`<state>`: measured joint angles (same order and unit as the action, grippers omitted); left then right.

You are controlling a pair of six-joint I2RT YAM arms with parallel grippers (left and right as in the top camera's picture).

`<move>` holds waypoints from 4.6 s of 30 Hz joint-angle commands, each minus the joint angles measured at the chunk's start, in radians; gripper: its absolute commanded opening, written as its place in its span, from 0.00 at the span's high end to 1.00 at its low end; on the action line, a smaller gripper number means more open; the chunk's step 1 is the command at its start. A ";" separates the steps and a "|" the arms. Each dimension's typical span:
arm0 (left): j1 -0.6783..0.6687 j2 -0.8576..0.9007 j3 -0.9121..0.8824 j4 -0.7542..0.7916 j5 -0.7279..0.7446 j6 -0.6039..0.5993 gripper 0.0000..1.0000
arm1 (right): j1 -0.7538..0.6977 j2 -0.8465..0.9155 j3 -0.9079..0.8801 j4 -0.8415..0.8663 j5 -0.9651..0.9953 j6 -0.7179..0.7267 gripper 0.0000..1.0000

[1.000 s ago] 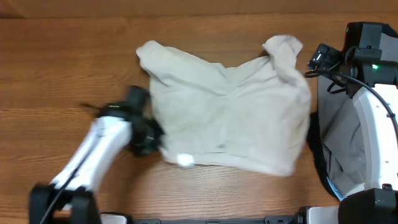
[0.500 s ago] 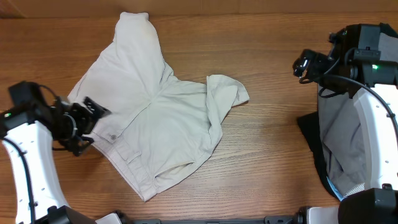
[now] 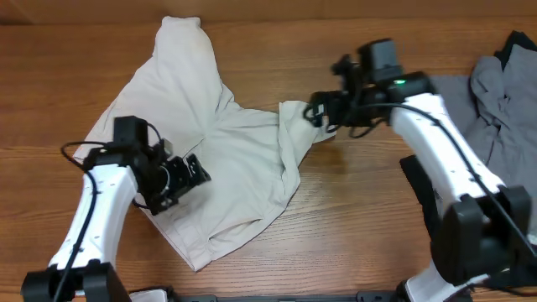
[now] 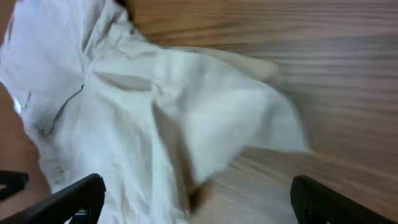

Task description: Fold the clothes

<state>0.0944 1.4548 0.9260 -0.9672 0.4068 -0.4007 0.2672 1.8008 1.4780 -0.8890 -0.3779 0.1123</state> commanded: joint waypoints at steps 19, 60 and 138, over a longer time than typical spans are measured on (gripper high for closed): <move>-0.016 0.075 -0.222 0.142 -0.053 -0.029 0.00 | 0.171 0.176 0.048 0.111 0.433 0.313 0.96; -0.016 0.075 -0.222 0.164 -0.081 -0.026 0.00 | -0.097 0.150 0.066 -0.031 0.224 0.077 0.17; 0.520 0.075 0.018 0.096 -0.275 -0.014 0.00 | 0.034 0.305 0.335 0.018 -0.236 -0.063 0.17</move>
<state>0.6163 1.5261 0.8715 -0.8619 0.0387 -0.4553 0.2287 2.1288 1.7889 -0.9268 -0.4553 0.0486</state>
